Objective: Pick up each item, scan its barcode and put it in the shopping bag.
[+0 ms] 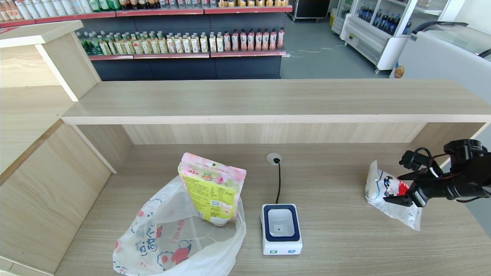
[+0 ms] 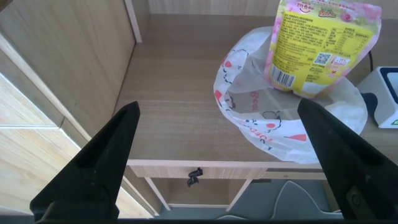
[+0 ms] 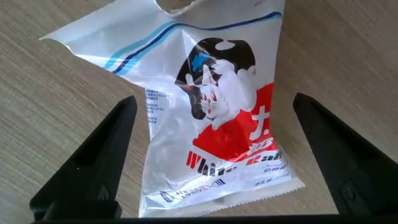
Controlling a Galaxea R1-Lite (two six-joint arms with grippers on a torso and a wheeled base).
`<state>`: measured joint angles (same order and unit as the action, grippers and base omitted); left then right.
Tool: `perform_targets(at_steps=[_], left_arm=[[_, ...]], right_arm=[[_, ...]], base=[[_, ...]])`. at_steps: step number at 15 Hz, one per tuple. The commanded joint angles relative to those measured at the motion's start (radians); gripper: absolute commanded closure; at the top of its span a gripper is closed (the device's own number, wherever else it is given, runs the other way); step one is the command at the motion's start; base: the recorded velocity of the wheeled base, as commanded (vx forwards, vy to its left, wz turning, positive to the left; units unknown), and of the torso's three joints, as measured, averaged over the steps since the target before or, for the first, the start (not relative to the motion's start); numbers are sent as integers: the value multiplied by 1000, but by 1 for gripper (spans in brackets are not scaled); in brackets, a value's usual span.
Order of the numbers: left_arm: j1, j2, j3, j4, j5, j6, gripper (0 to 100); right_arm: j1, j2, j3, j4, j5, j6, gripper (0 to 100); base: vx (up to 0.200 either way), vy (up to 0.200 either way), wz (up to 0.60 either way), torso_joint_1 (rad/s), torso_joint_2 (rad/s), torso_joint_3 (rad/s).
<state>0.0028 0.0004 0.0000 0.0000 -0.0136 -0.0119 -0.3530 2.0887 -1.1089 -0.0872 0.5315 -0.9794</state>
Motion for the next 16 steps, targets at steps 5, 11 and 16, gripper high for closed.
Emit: perform_targets(at_steps=[5, 11, 16], left_arm=[[0, 0, 0, 0, 0, 0, 0], [0, 0, 0, 0, 0, 0, 0], [0, 0, 0, 0, 0, 0, 0]], right_arm=[[71, 113, -91, -6, 36, 77, 0], [91, 137, -95, -8, 51, 77, 100], [89, 123, -86, -29, 53, 54, 100]], base=[[0, 0, 0, 0, 0, 0], [0, 0, 0, 0, 0, 0], [0, 0, 0, 0, 0, 0]])
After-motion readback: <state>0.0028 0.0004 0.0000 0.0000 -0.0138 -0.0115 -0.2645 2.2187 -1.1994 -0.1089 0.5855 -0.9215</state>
